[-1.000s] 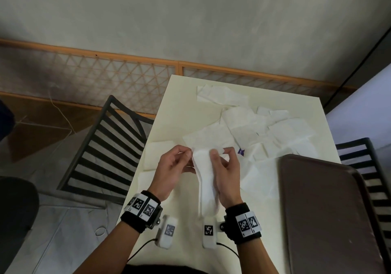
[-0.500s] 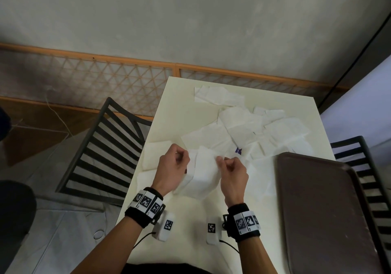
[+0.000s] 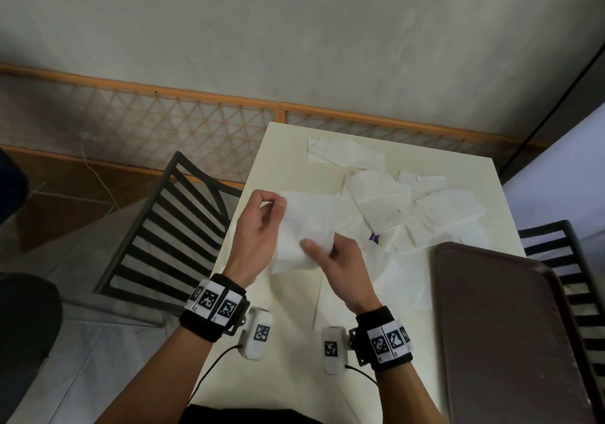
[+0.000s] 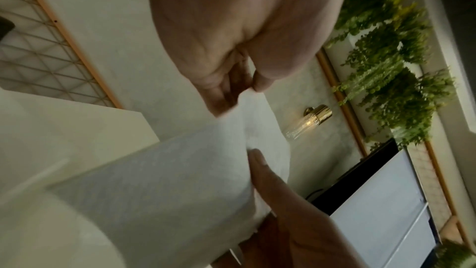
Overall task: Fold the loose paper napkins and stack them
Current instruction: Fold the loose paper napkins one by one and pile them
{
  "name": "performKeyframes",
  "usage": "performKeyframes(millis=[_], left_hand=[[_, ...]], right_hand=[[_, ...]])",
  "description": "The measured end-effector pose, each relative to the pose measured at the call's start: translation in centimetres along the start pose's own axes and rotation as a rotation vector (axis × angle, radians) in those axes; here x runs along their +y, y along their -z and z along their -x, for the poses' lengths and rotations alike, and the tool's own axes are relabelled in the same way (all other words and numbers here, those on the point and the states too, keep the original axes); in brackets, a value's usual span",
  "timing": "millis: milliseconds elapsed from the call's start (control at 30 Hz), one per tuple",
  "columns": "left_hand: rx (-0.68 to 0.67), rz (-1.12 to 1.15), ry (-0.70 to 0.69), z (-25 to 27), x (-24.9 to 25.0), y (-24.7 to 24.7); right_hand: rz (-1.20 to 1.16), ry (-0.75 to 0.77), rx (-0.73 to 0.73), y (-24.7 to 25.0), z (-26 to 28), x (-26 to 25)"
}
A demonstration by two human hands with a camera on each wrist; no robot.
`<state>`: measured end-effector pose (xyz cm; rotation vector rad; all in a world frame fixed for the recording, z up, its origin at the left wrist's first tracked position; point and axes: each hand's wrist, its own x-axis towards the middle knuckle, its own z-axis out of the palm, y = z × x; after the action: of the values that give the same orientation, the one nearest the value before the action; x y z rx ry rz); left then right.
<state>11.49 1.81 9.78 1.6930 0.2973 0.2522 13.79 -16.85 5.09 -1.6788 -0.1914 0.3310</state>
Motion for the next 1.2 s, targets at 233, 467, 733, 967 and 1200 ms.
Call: performKeyframes(millis=[233,467,733,967,1200], left_hand=[[-0.208,-0.075,-0.029,1.0,0.6,1.9],[-0.157,0.043,-0.130,0.9,0.6,2.7],[-0.188,0.126,-0.066,1.0,0.9,2.8],[-0.205,-0.042,-0.126,0.9,0.4,3.5],[-0.220,-0.242,-0.314,1.9,-0.3,3.9]], right_hand=[[-0.095,0.092,0.126,0.2,-0.5,-2.0],[-0.263,0.207,0.107,1.3,-0.4,-2.4],[-0.319,0.186,0.082,1.4,-1.0,-1.7],[-0.399,0.149,0.000,1.3,-1.1,-1.3],[-0.033,0.210,0.012,0.6,-1.4,-2.5]])
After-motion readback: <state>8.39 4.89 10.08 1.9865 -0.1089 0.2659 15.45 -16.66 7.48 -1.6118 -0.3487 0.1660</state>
